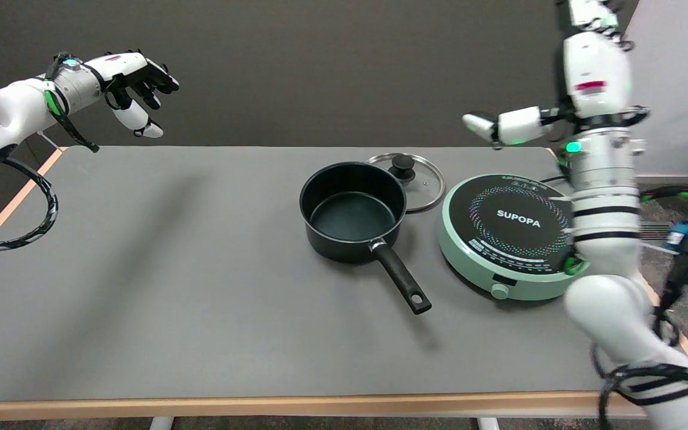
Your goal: Pick up the pot.
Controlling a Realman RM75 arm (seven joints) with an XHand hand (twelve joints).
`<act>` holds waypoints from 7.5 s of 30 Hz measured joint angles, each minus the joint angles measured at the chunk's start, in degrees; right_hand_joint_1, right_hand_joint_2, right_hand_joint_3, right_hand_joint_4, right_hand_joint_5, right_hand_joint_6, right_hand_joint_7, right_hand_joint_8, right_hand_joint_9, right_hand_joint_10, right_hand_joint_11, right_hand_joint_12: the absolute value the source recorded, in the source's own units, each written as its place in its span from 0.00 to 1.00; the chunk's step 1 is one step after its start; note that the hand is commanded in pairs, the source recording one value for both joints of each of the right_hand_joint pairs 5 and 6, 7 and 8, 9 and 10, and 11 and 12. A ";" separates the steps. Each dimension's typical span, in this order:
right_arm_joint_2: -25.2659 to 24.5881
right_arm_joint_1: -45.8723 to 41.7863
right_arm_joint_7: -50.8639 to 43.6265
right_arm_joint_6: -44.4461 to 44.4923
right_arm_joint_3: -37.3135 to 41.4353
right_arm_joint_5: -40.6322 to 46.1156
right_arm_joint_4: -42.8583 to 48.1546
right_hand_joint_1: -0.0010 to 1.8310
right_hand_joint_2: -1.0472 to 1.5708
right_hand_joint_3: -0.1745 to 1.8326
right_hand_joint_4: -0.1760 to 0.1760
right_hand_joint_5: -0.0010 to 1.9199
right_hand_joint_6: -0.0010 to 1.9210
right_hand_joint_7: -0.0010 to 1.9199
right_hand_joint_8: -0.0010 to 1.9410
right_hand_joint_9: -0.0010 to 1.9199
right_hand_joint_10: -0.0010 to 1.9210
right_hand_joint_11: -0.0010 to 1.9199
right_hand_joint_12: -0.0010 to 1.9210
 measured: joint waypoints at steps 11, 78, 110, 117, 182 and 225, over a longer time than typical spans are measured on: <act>-9.08 8.10 -24.29 8.00 -14.47 0.64 -6.74 0.63 0.42 0.39 0.00 0.03 0.03 0.03 0.03 0.03 0.03 0.03 0.03; -34.30 7.32 -53.72 62.85 -54.14 8.21 -46.97 0.67 0.30 0.54 0.02 0.01 0.01 0.01 0.01 0.01 0.01 0.01 0.01; -34.69 10.30 -56.60 58.78 -54.93 23.77 -42.06 0.68 0.28 0.53 0.00 0.01 0.01 0.01 0.01 0.01 0.01 0.01 0.01; -34.71 10.50 -57.80 60.09 -54.74 26.04 -41.06 0.68 0.28 0.52 0.00 0.01 0.01 0.01 0.01 0.01 0.01 0.01 0.01; -34.98 19.40 -60.99 66.22 -53.26 48.27 -41.34 0.67 0.35 0.41 0.00 0.01 0.01 0.01 0.01 0.01 0.01 0.01 0.01; -34.73 21.44 -64.58 66.40 -52.03 50.57 -39.44 0.61 0.25 0.66 1.00 0.04 0.04 0.04 0.04 0.04 0.04 0.04 0.04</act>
